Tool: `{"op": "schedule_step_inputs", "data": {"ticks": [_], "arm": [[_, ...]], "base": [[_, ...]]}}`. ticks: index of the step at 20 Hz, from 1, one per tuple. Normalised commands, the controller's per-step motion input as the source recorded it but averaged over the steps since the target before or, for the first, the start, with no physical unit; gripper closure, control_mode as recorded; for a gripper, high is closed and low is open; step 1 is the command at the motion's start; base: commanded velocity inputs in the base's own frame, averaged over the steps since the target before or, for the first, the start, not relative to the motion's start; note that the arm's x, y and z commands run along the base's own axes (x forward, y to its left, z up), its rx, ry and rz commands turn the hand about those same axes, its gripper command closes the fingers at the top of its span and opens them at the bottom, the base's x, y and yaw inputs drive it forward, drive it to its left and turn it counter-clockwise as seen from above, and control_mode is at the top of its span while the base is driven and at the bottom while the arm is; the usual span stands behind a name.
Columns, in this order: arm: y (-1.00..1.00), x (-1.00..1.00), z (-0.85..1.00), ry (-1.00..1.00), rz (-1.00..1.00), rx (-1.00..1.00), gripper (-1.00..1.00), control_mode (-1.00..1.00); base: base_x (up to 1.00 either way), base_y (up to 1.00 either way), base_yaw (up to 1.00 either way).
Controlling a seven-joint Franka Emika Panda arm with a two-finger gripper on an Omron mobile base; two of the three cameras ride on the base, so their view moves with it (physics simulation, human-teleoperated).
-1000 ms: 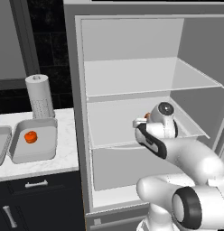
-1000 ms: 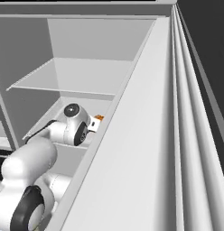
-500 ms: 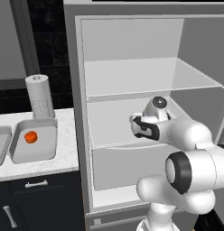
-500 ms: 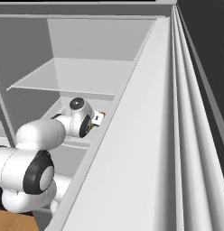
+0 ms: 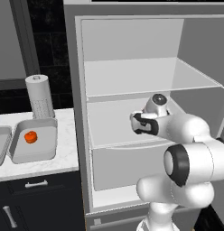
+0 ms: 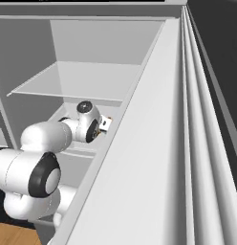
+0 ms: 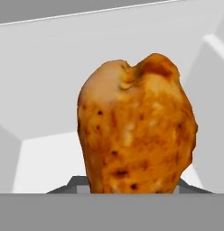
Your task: Place one squash and one chicken drumstick in each tupperware on the nearby counter, to pack two identical lunches.
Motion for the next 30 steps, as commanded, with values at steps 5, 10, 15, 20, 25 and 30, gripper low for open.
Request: {"op": "schedule_step_inputs", "data": {"ticks": [5,10,15,20,25,30], "arm": [[0.00,-0.58,-0.21,-0.04,0.00,0.01,1.00,-1.00],[-0.03,-1.00,0.00,-0.15,-0.02,0.01,1.00,-1.00],[-0.01,-1.00,0.57,-0.01,-0.08,0.02,1.00,-1.00],[0.00,-0.91,1.00,0.03,-0.04,0.00,1.00,-1.00],[-0.02,-0.92,1.00,0.07,-0.01,0.00,1.00,-1.00],[-0.01,-0.93,0.99,0.07,-0.01,0.00,1.00,-1.00]], "base": [[0.00,0.00,0.00],[0.00,0.00,0.00],[0.00,0.00,0.00],[0.00,0.00,0.00],[0.00,0.00,0.00],[0.00,0.00,0.00]]}}
